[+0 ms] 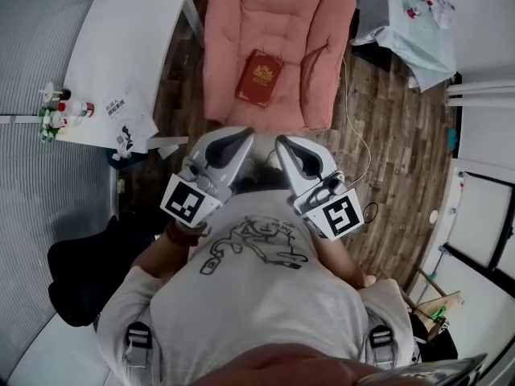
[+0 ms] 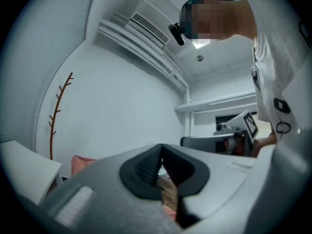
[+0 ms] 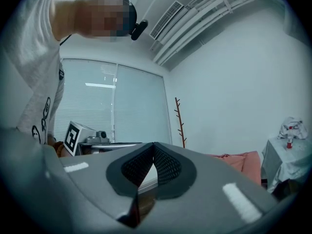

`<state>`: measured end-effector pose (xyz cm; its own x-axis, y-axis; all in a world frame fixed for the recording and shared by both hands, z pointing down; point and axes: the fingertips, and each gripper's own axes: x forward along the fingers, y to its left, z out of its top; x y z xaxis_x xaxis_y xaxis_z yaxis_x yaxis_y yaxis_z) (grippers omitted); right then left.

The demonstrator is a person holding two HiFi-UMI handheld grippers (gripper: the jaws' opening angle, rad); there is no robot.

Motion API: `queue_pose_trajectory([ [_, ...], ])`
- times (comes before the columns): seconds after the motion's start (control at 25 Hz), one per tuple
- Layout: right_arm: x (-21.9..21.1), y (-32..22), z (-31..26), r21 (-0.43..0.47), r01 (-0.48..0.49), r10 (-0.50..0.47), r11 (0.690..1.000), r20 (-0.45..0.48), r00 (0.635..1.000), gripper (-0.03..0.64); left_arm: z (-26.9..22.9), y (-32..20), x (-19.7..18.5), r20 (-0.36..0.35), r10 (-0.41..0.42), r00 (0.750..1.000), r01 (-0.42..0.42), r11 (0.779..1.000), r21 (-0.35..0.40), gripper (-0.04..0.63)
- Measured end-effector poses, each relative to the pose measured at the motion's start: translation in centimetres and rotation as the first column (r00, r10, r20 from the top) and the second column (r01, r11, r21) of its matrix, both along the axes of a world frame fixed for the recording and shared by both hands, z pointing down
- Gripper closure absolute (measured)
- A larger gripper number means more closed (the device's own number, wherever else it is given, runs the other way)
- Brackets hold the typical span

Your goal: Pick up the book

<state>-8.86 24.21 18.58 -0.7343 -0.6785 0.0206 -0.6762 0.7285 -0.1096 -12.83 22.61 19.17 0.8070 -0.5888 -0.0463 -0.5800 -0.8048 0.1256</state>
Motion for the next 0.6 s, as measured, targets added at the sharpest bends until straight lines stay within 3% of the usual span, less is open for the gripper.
queue_pose_trajectory([
  [0.28, 1.1, -2.7, 1.5, -0.017, -0.002, 0.002, 1.0, -0.004, 1.0, 0.611, 1.6, -2.7, 0.6, 0.021, -0.014, 1.0, 0.015, 1.0, -0.021, 0.592],
  [0.6, 5.4, -8.5, 2.8, -0.04, 0.002, -0.001, 0.999, 0.007, 1.0, 0.611, 2.9, -8.1, 5.2, 0.052, -0.013, 0.999, 0.016, 0.998, -0.054, 0.586],
])
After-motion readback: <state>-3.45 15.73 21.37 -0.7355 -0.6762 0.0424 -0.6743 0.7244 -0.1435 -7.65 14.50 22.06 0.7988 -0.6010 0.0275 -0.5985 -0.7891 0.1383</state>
